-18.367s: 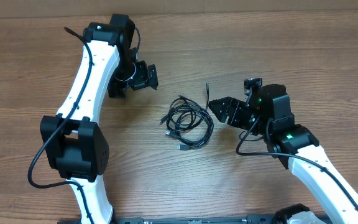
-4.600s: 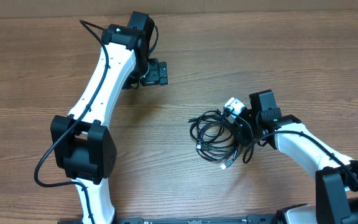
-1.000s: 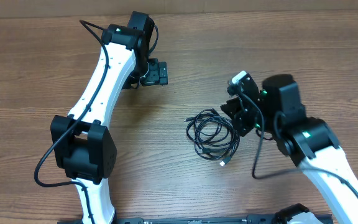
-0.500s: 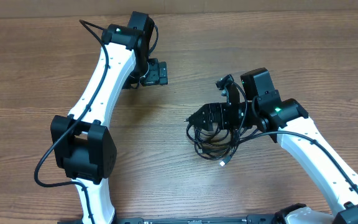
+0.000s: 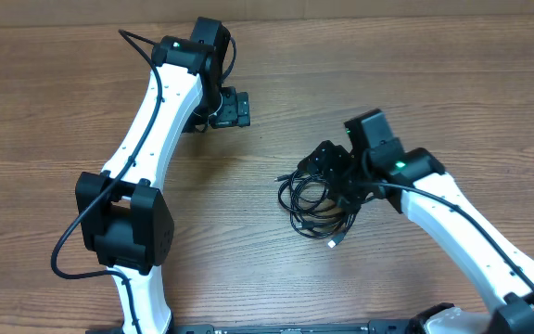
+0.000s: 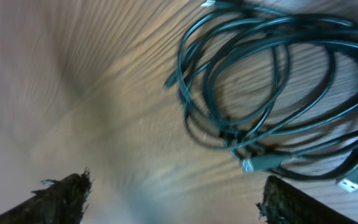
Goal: Untangle cables
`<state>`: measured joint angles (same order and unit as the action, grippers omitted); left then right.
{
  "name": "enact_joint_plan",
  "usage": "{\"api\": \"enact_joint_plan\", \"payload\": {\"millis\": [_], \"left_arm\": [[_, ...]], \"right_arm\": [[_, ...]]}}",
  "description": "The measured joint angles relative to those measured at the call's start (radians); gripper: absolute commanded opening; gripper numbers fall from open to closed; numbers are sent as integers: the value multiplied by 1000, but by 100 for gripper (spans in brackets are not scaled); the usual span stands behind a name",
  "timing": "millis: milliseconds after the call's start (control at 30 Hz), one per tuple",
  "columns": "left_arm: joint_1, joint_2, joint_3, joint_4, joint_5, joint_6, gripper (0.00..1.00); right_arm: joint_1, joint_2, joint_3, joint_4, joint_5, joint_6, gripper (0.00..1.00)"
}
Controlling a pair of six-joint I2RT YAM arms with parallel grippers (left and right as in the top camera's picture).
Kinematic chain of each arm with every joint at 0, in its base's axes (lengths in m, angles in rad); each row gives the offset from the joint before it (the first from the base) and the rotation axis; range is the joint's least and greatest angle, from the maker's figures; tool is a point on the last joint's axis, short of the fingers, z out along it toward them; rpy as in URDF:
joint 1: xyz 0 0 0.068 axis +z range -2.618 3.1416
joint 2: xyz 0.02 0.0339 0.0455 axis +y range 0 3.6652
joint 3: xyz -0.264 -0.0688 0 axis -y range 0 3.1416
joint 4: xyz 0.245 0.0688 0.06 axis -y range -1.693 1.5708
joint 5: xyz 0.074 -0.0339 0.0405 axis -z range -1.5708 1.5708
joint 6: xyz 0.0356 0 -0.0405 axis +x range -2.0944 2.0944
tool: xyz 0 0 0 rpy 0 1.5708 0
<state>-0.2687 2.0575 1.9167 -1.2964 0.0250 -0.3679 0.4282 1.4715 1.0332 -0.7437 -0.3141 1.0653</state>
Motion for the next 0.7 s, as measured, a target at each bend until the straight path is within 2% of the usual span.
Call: {"api": "enact_joint_plan", "payload": {"millis": [133, 300, 533, 700], "left_arm": [[0, 0, 0, 0, 0, 0, 99], [0, 0, 0, 0, 0, 0, 99], [0, 0, 0, 0, 0, 0, 100], [0, 0, 0, 0, 0, 0, 100]], "right_arm": [[18, 73, 0, 27, 97, 131, 73], [19, 155, 0, 51, 151, 265, 66], [19, 188, 0, 75, 202, 330, 55], [18, 206, 0, 78, 241, 340, 52]]}}
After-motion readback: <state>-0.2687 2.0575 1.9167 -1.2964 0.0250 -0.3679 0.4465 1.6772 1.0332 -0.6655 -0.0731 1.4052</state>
